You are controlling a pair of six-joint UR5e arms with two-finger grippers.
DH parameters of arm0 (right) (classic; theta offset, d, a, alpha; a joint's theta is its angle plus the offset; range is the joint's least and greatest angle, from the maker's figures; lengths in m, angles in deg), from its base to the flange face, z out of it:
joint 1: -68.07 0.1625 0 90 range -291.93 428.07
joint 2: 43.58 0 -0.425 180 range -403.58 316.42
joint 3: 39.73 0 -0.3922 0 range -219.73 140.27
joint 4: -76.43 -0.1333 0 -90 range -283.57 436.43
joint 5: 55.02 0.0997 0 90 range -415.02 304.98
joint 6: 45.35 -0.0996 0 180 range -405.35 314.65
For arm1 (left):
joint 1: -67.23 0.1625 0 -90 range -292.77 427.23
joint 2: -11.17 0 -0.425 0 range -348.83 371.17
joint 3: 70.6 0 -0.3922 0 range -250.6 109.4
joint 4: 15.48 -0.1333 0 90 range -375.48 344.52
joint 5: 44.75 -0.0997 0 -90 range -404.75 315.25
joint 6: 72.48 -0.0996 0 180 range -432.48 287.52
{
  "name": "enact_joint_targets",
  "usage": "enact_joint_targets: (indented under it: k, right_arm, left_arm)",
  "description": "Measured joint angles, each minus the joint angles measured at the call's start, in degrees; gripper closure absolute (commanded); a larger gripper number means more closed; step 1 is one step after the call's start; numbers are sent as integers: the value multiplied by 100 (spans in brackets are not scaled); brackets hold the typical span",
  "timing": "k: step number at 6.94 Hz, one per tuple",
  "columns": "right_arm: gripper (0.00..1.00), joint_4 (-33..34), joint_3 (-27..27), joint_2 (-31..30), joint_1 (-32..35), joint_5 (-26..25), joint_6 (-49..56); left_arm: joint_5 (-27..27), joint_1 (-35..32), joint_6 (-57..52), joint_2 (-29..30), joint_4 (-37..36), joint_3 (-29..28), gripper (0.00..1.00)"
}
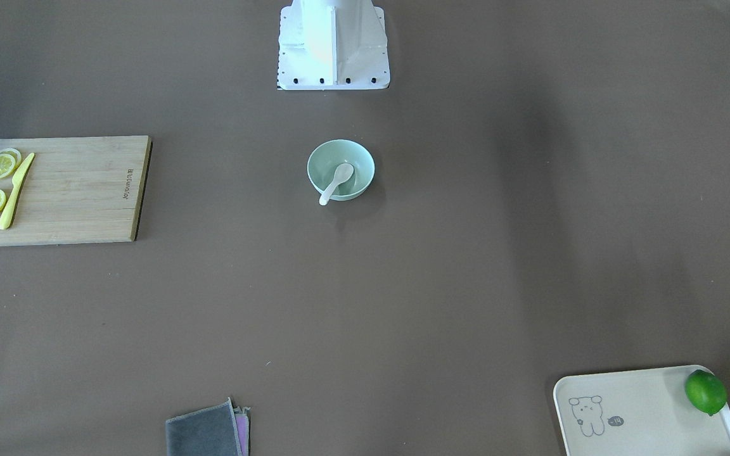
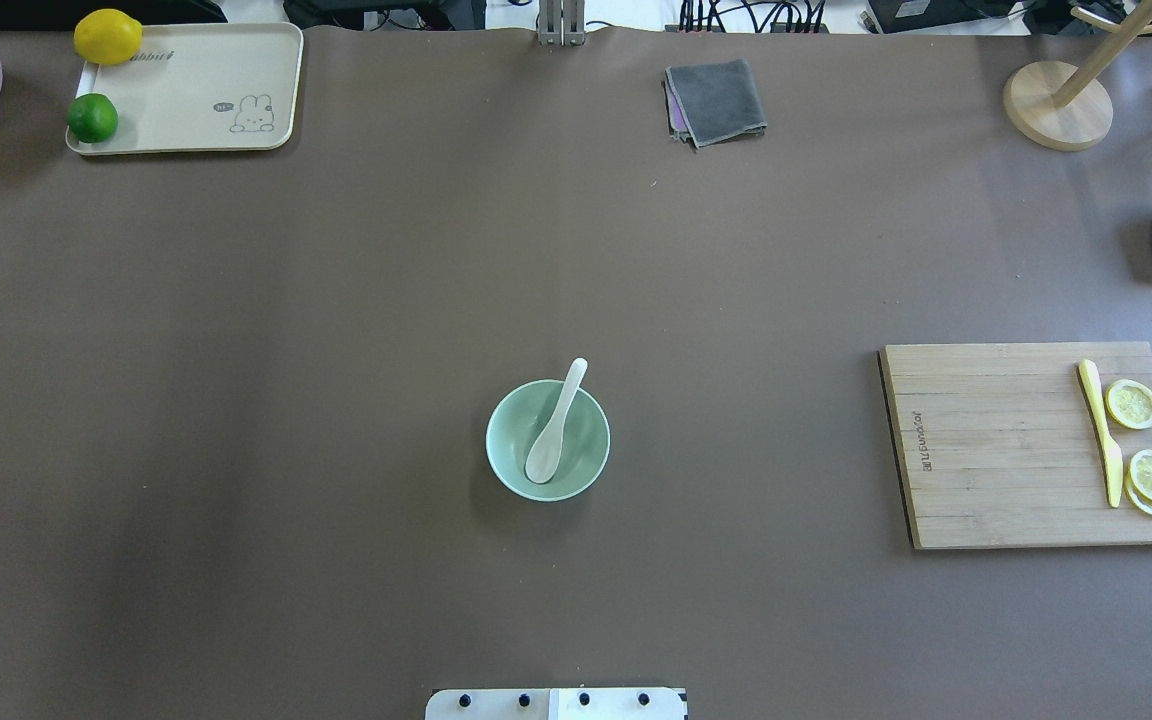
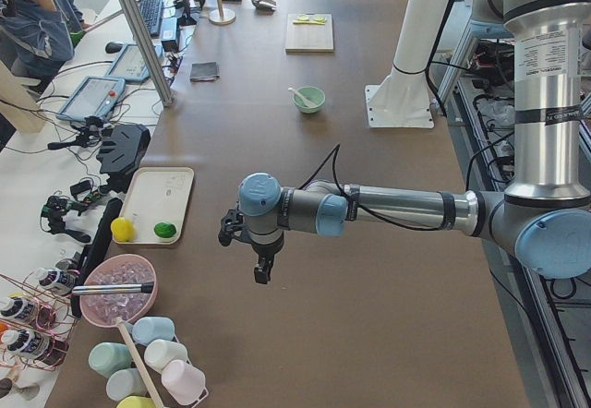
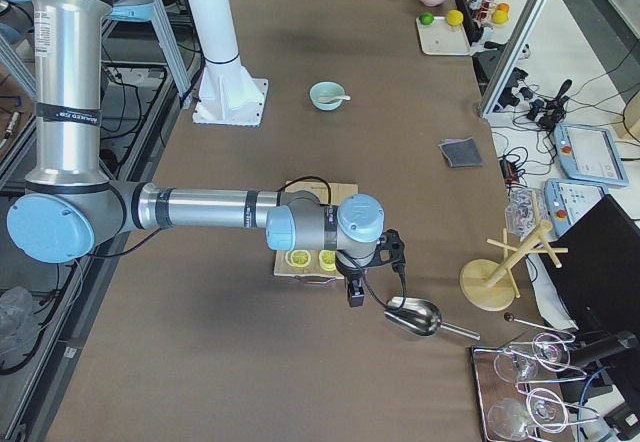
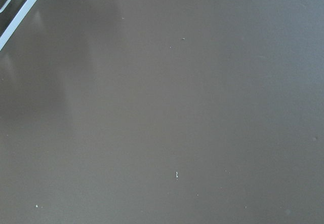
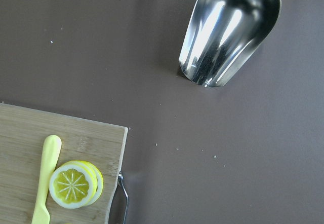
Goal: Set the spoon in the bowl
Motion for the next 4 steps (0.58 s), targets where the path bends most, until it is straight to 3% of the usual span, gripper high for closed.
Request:
enact_joint_targets:
  k: [4]
  right_arm:
    - [0,12,-65,-41,58,45,19]
  left_arm:
    - [115,-2,32,5,4,50,3]
